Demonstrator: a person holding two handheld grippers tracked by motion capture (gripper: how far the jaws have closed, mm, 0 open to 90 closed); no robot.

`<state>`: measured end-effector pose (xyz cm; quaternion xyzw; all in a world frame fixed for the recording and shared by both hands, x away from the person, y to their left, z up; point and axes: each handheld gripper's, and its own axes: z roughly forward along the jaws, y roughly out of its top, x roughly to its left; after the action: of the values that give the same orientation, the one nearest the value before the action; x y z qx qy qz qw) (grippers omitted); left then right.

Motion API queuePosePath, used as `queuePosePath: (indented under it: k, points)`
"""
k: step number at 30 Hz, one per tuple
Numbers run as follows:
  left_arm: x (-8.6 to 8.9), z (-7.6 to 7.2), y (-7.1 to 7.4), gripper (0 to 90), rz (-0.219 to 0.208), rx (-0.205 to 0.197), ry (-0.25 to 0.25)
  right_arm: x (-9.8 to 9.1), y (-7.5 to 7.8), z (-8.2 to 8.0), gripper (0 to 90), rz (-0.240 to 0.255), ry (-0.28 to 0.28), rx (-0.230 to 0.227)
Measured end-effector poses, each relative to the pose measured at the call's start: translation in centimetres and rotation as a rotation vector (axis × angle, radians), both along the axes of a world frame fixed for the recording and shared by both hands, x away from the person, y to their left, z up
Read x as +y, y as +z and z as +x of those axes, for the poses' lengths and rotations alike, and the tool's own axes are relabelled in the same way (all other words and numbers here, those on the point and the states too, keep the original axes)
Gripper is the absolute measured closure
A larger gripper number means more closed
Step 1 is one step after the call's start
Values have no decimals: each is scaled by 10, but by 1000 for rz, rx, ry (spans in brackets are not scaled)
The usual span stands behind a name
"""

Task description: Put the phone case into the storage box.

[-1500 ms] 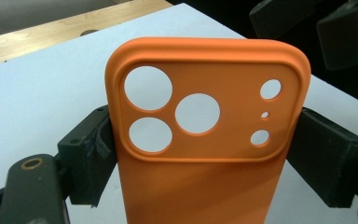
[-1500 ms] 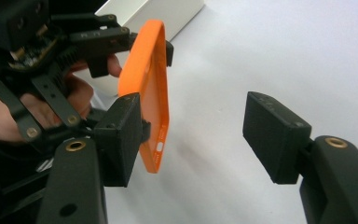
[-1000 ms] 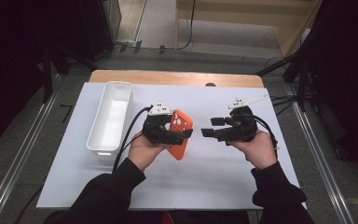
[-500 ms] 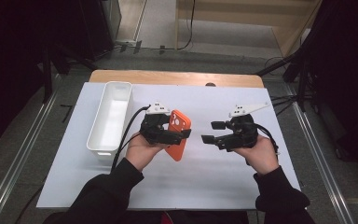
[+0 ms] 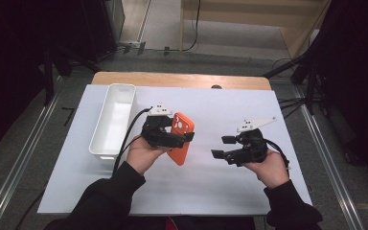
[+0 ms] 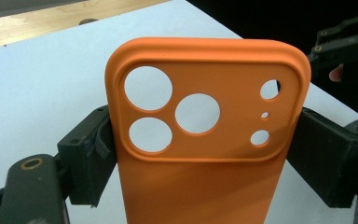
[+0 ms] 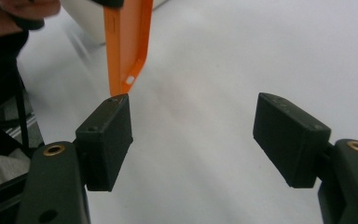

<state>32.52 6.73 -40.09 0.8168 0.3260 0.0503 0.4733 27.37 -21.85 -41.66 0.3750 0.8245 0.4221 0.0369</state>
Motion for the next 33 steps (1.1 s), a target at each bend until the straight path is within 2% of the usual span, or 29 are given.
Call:
queuePosePath:
  k: [7,12,33]
  points:
    - [1,0,1,156,2,0,-2,-3,-13,-9,272,-26,-3,17]
    - [2,1,2,156,3,2,-2,-7,-19,-15,272,-28,-5,19]
    - [7,4,7,156,12,22,-40,-28,-43,-36,271,4,-50,15]
